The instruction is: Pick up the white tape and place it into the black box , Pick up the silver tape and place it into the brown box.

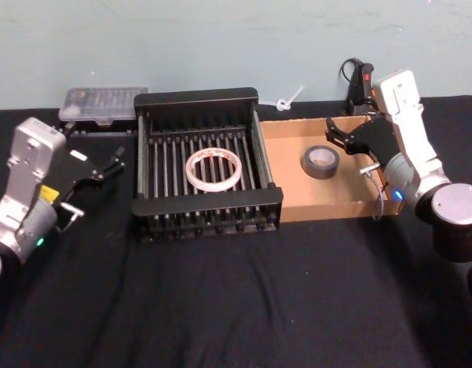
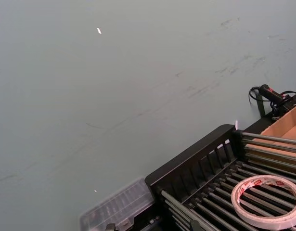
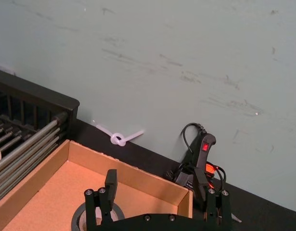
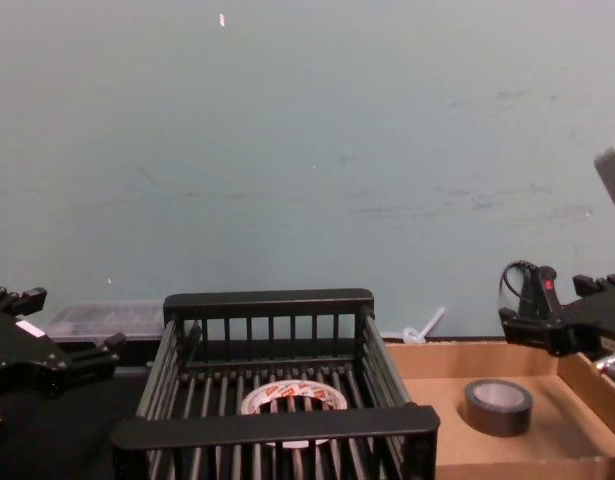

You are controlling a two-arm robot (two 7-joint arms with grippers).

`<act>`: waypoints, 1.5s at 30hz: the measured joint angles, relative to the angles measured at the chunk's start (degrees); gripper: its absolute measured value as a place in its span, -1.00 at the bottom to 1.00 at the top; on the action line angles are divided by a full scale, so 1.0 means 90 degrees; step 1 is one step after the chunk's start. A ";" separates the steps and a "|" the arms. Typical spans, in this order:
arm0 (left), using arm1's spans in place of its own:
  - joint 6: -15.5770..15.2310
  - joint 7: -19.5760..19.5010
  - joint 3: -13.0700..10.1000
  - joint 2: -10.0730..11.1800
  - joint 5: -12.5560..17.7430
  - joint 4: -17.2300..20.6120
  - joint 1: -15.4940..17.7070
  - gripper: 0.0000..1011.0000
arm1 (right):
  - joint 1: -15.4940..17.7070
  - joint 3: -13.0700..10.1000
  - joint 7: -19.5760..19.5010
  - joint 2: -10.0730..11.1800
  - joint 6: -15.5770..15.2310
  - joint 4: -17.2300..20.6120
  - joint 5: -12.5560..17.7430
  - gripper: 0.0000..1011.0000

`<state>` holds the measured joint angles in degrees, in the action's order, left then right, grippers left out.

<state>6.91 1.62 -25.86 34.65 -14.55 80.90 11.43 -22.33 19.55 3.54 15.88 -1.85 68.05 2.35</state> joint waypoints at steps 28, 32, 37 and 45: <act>0.0000 0.0000 0.0000 0.0000 0.0000 0.0000 0.0000 0.98 | -0.0012 -0.0011 -0.0017 -0.0046 0.0023 -0.0086 -0.0130 0.98; 0.0000 0.0000 0.0000 0.0000 0.0000 0.0000 0.0000 0.98 | -0.0012 -0.0011 -0.0016 -0.0044 0.0022 -0.0084 -0.0127 0.98; 0.0000 0.0000 0.0000 0.0000 0.0000 0.0000 0.0000 0.98 | -0.0012 -0.0011 -0.0015 -0.0042 0.0020 -0.0083 -0.0124 0.98; 0.0000 0.0000 0.0000 0.0000 0.0000 0.0000 0.0000 0.98 | -0.0012 -0.0011 -0.0014 -0.0042 0.0020 -0.0082 -0.0119 0.98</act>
<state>6.91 1.62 -25.86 34.65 -14.55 80.90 11.43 -22.43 19.45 3.41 15.51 -1.67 67.31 1.28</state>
